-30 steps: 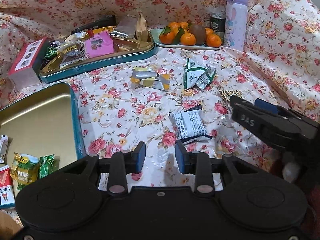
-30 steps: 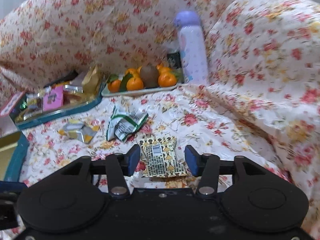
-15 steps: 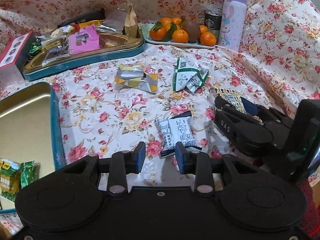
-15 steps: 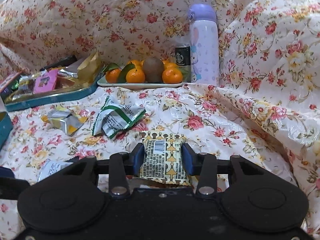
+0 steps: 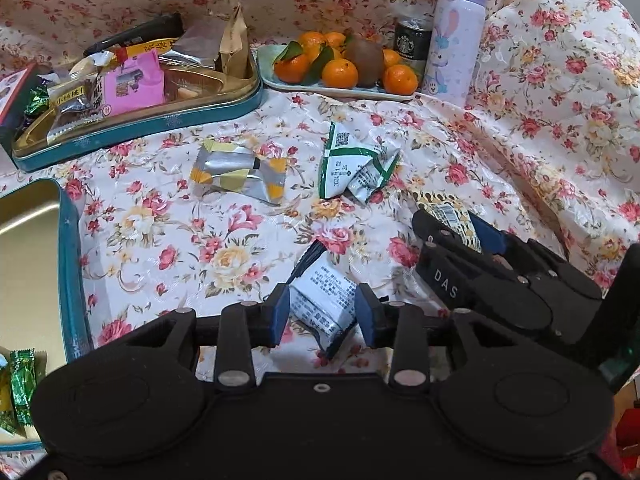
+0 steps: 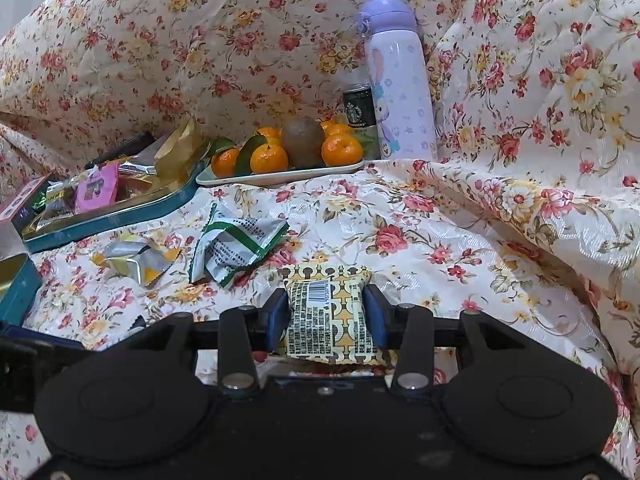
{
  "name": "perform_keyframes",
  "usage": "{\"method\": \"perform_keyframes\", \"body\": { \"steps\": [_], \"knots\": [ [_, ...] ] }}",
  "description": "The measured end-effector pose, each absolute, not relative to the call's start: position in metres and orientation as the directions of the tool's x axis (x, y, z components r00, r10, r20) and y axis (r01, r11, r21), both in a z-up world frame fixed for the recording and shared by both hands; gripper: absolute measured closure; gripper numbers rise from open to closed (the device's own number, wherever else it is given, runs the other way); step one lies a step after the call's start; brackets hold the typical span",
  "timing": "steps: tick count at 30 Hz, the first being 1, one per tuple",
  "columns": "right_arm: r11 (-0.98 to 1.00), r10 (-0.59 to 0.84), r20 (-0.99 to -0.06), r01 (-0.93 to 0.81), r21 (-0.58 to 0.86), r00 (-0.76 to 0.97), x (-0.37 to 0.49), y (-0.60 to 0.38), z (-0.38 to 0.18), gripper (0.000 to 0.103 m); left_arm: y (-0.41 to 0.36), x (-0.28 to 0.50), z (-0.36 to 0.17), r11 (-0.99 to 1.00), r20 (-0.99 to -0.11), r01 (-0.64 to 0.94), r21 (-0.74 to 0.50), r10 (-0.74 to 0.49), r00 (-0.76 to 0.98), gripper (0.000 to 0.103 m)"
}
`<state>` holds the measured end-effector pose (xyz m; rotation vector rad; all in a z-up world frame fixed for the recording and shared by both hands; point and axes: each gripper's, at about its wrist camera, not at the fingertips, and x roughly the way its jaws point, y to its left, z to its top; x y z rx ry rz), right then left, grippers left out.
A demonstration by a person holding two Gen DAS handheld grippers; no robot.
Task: Organize snacks
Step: 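Grasp the gold-and-black patterned packet with the right gripper while the left gripper approaches the white packet, then lower the left gripper onto the white-and-blue packet and grasp it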
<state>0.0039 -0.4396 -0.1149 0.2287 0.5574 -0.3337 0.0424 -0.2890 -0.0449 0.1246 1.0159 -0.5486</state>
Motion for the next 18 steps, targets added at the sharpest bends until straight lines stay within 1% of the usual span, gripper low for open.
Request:
{"method": "perform_keyframes", "body": {
  "steps": [4,8,12,18],
  "knots": [
    [0.920,-0.243,-0.550,0.370,0.131,0.799,0.004,-0.440,-0.115,0.059,-0.282,0.042,-0.046,0.872,-0.844,0.462,-0.164,-0.367,0.392,0.057],
    [0.919,-0.243,-0.549,0.371,0.133,0.799,0.004,-0.439,-0.115,0.059,-0.269,0.042,-0.045,0.891,-0.852,0.393,-0.226,-0.376,0.363,0.058],
    [0.919,-0.244,-0.549,0.372,0.133,0.799,0.003,-0.439,-0.115,0.059,-0.266,0.047,-0.046,0.892,-0.847,0.342,-0.297,-0.411,0.336,0.058],
    [0.919,-0.251,-0.551,0.375,0.121,0.796,0.004,-0.437,-0.115,0.059,-0.279,0.054,-0.051,0.900,-0.853,0.312,-0.305,-0.404,0.331,0.057]
  ]
}}
